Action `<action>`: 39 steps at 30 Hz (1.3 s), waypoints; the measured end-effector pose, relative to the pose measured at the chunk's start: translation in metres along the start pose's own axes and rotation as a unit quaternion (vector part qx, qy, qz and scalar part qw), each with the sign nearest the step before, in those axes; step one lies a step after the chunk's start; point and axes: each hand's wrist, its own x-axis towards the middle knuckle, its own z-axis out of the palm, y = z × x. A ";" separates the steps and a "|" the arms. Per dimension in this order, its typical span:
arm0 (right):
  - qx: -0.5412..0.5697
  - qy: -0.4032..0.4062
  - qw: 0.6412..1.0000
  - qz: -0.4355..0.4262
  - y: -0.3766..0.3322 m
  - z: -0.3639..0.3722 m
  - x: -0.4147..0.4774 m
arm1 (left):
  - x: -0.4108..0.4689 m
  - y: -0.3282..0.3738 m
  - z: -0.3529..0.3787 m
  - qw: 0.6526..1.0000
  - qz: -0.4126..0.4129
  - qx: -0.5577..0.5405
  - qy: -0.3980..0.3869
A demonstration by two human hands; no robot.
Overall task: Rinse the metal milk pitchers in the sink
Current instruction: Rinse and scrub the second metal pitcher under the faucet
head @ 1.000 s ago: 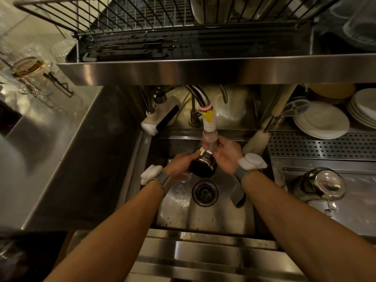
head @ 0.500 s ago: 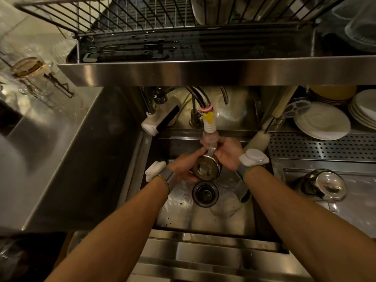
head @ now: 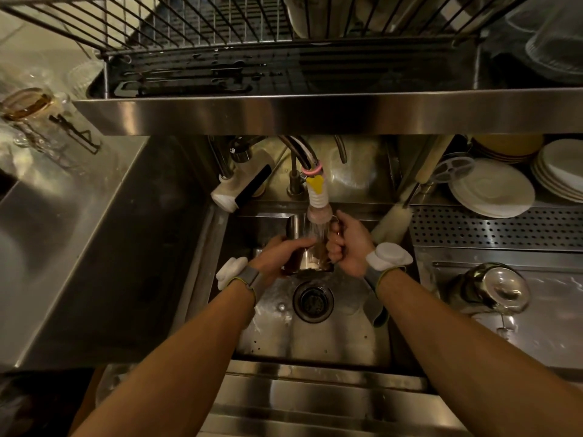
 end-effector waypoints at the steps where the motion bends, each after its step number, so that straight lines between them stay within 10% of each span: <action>1: 0.003 0.019 1.000 -0.007 0.000 0.001 0.001 | 0.000 0.000 0.002 1.000 0.006 -0.002 0.010; 17: -0.293 0.122 0.945 -0.077 0.006 -0.004 0.010 | -0.003 0.008 0.009 0.999 -0.032 0.003 -0.013; 21: -0.423 0.113 0.886 -0.151 0.007 0.000 0.004 | -0.003 0.009 0.011 0.998 -0.047 0.002 0.045; 32: -0.204 -0.009 0.978 -0.036 0.027 -0.001 -0.007 | -0.011 0.013 -0.007 0.992 -0.012 0.098 0.081; 39: -0.203 0.055 0.978 0.013 0.014 0.005 -0.004 | -0.011 0.007 0.001 0.997 0.058 0.031 0.048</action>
